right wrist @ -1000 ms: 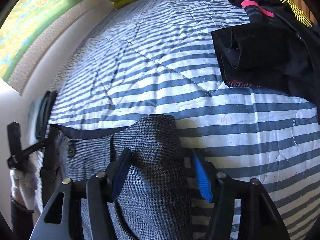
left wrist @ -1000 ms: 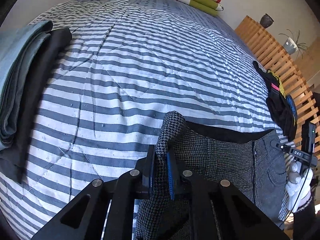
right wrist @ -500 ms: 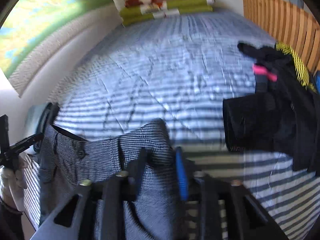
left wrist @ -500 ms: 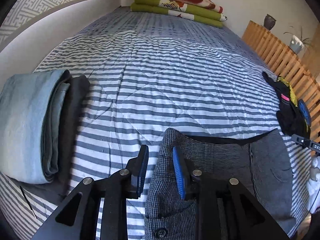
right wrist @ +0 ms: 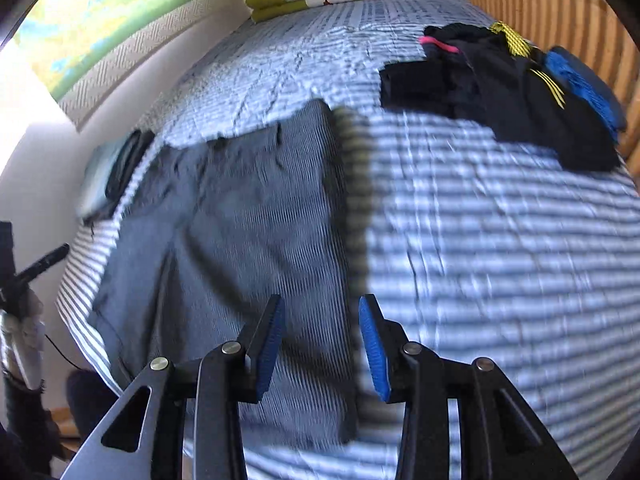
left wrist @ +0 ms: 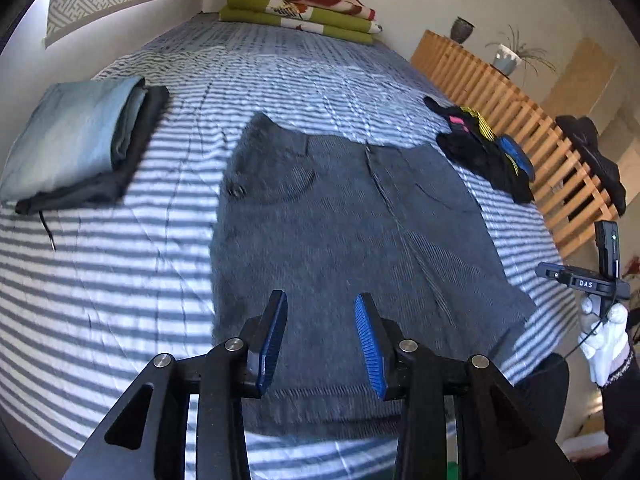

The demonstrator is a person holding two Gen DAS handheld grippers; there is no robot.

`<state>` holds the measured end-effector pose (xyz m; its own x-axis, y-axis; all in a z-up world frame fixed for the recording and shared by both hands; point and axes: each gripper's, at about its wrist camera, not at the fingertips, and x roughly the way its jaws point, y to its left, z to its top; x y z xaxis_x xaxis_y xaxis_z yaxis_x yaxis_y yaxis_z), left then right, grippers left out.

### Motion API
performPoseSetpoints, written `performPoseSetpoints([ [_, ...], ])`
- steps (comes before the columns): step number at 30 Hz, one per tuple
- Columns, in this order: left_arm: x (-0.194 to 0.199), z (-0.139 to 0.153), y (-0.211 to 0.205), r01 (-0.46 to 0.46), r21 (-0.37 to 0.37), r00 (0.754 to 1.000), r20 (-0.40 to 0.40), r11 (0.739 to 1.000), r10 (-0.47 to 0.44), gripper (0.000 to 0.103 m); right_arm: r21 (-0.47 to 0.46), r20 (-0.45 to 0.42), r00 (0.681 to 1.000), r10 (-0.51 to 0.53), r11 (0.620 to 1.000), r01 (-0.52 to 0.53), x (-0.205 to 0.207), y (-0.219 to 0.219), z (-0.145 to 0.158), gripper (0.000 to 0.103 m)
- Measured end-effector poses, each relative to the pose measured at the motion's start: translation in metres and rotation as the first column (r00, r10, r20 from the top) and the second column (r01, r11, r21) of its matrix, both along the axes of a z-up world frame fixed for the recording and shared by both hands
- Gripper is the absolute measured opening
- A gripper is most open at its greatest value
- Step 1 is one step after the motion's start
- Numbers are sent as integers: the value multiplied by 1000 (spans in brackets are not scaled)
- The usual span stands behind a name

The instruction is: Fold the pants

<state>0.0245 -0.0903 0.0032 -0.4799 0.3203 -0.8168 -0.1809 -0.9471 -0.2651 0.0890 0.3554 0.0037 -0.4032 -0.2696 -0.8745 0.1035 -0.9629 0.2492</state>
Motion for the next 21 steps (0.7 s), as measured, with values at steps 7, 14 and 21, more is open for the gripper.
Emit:
performPoseSetpoints([
  [7,80,-41,79,170,0,982,80,985,-169,38,38,1,999,-34,999,34,61,2,-26,35],
  [14,110,-41,160,307,-10,952,16,952,-307,39,44,10,998,-68,997,67,67,1,-41,35],
  [21,107,-59,239,450,-352,884,46,821,-465,41,38,29,998,-54,998,53,62,-12,-49,35],
])
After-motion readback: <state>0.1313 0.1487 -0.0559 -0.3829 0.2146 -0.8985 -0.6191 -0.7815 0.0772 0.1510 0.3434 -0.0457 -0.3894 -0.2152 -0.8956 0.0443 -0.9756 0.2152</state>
